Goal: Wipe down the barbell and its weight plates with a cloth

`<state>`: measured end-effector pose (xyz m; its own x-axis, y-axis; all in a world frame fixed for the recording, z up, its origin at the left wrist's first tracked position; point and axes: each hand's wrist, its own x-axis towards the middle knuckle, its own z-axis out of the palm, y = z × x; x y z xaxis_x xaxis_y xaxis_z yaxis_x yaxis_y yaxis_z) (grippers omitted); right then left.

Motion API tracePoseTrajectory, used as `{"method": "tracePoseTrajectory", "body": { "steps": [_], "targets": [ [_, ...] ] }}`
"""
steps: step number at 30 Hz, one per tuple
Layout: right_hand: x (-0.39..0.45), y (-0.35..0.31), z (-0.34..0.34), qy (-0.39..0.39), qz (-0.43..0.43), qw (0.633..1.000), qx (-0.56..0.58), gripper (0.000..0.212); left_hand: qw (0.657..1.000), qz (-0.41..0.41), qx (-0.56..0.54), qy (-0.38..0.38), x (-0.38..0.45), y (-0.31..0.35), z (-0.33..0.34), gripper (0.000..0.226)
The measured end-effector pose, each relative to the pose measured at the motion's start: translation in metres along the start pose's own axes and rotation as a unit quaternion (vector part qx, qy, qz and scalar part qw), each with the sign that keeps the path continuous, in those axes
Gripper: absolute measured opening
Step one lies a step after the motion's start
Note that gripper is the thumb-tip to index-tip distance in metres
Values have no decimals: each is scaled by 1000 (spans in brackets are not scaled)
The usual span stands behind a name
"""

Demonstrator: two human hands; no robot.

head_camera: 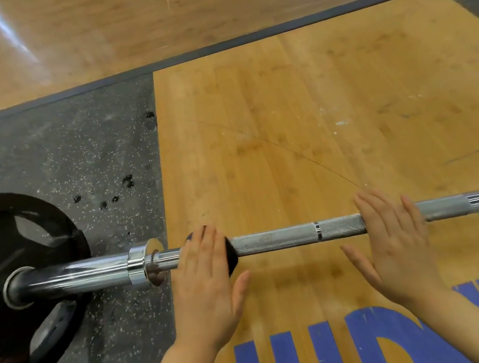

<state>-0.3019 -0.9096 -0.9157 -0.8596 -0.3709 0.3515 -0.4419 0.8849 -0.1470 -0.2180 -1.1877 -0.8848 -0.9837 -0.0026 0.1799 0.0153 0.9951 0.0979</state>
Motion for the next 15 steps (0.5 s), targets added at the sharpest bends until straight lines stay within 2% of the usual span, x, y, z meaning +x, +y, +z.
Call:
{"method": "tracePoseTrajectory", "body": {
  "steps": [8, 11, 15],
  "targets": [
    [-7, 5, 0, -9, -12, 1000, -18, 73, 987, 148, 30, -48, 34, 68, 9, 76],
    [-5, 8, -1, -13, -23, 999, -24, 73, 986, 153, 51, -52, 34, 56, 7, 75],
    [-3, 8, -2, -7, -19, 1000, -20, 70, 991, 110, 52, -55, 19, 21, 0, 74]
  ]
}}
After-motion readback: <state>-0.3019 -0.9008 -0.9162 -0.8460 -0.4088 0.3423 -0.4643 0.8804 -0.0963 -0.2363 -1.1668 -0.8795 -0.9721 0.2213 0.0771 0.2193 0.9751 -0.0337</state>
